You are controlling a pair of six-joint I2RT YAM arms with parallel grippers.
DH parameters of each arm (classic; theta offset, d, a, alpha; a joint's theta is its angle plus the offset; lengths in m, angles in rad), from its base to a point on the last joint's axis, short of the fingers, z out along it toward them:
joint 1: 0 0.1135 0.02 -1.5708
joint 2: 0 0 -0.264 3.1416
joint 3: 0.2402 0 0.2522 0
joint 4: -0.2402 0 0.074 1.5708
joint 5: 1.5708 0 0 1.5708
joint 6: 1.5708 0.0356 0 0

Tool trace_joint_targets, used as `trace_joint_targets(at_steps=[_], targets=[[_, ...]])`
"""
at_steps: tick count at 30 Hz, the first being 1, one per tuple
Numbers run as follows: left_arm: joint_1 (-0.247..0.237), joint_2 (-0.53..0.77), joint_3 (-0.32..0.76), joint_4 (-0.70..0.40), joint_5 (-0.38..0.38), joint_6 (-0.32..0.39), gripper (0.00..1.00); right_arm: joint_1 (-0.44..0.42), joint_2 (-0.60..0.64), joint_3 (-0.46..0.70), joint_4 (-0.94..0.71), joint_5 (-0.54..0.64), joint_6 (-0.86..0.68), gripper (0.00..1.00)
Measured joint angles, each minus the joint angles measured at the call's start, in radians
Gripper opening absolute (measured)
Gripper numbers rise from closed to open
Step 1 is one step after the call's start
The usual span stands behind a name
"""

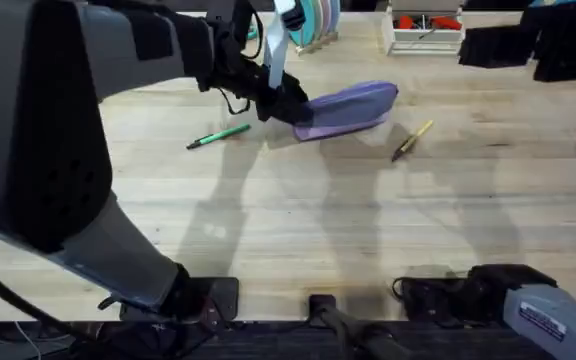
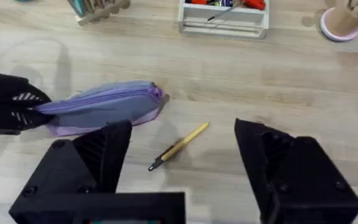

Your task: Unzip the bag, pick up the pens from the table one at a time and place them inside, then zip the bag closed.

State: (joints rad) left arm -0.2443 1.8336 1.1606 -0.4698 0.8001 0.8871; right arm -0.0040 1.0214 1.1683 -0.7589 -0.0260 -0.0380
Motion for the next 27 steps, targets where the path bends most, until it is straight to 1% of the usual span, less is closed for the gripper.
trace_joint_targets(at_steps=[5,10,16,18,20,27], targets=[[0.0,0.0,0.0,0.0,0.0,0.0,0.044,0.0,0.0,0.0,0.016,-0.035,-0.016,0.996],[0.0,0.0,0.0,0.003,-0.001,0.0,0.044,-0.006,0.007,0.001,0.018,-0.108,-0.088,0.993],[0.0,0.0,0.0,0.003,-0.001,0.0,0.044,-0.024,0.092,0.003,0.019,-0.252,-0.238,0.994],[0.0,0.0,0.0,0.003,-0.001,0.0,0.044,-0.025,0.121,0.003,0.02,-0.283,-0.282,0.995],[0.0,0.0,0.0,0.003,-0.001,0.0,0.044,-0.025,0.145,0.003,0.032,-0.298,-0.328,0.995],[0.0,0.0,0.0,0.003,-0.001,0.0,0.044,-0.025,0.171,0.003,0.1,-0.281,-0.438,0.996]])
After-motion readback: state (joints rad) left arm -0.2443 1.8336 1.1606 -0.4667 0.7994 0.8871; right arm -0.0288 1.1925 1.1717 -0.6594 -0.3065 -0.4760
